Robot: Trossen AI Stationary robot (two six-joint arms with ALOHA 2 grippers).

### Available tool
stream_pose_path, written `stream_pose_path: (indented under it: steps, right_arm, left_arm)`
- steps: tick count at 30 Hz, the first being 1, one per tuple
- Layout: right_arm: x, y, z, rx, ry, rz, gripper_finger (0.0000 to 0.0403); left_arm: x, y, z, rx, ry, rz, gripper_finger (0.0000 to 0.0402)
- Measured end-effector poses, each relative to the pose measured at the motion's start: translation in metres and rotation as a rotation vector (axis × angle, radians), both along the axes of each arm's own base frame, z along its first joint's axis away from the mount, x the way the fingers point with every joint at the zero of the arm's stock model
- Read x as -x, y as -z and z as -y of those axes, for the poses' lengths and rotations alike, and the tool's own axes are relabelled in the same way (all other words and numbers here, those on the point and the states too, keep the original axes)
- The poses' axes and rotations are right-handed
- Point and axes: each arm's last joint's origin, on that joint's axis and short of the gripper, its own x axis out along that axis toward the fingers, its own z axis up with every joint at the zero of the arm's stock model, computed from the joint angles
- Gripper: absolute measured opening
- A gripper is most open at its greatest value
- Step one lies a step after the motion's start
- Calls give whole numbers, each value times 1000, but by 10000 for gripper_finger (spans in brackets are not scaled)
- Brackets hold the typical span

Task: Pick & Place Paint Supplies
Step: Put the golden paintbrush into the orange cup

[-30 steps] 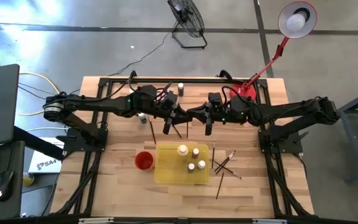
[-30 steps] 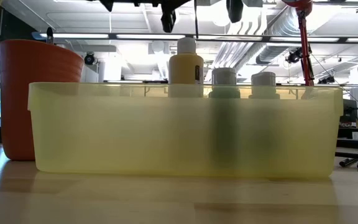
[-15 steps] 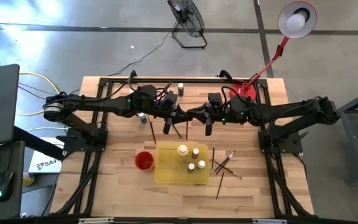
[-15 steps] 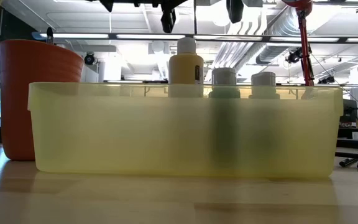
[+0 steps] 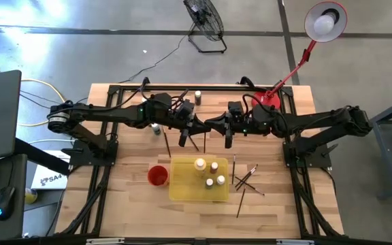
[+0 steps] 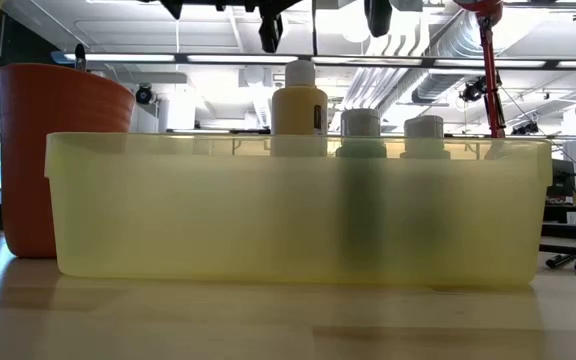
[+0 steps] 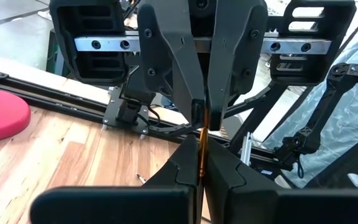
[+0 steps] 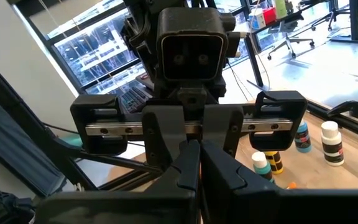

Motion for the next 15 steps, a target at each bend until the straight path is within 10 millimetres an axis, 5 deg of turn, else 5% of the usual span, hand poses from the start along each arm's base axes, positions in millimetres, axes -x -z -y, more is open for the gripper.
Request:
stream_pose_path:
  steps: [10, 15]
  right_arm:
    - [24, -19, 0, 7, -5, 35, 103]
    - [46, -29, 0, 7, -11, 24, 128]
  left_arm:
    - [5, -4, 1, -36, 10, 4, 2]
    - [36, -27, 5, -90, 19, 3, 2]
